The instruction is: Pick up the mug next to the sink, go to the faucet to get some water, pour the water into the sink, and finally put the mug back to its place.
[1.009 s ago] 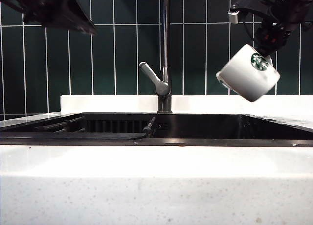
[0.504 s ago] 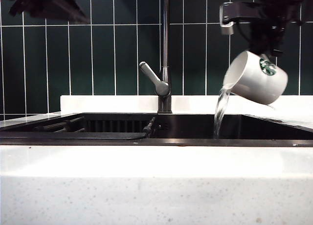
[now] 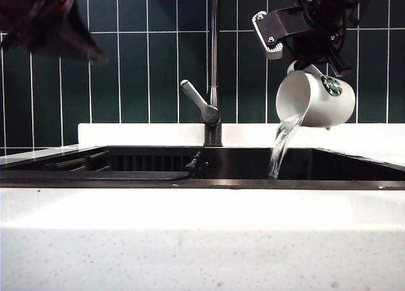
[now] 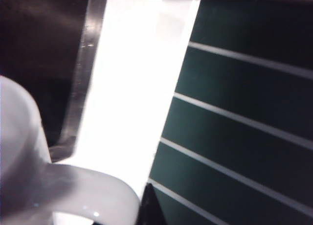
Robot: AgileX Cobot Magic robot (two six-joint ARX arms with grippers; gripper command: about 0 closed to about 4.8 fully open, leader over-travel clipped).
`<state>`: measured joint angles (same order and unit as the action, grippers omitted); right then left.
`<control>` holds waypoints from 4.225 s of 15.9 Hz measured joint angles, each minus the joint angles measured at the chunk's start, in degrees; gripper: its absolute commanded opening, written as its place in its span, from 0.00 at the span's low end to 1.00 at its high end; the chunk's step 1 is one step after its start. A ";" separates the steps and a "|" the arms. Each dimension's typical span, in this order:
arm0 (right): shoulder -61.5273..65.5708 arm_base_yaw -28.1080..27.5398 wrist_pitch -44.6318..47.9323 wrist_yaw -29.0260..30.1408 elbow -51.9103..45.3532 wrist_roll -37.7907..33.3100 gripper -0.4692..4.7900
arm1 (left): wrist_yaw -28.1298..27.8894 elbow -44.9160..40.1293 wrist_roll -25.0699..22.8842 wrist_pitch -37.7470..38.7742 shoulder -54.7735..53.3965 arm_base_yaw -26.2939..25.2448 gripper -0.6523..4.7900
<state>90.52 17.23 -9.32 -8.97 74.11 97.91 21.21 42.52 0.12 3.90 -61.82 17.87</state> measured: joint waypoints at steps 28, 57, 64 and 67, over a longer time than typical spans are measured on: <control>-0.13 -9.42 3.43 8.68 -6.19 -69.05 0.09 | -8.22 -0.57 0.92 -5.35 5.03 -0.02 0.11; 0.02 -29.53 40.17 12.66 -32.87 -92.48 0.09 | -17.40 -16.81 6.14 -23.41 12.35 0.00 0.11; -0.42 -29.53 34.97 14.49 -32.26 -92.72 0.28 | -17.40 -16.76 5.95 -19.89 13.64 -0.02 0.11; -0.57 -29.42 30.67 15.32 -32.30 -92.94 0.30 | -17.38 -16.76 5.97 -19.65 13.64 -0.02 0.11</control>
<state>89.95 -12.19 21.34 6.35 41.80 4.97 3.84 25.76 6.09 -15.75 -48.18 17.85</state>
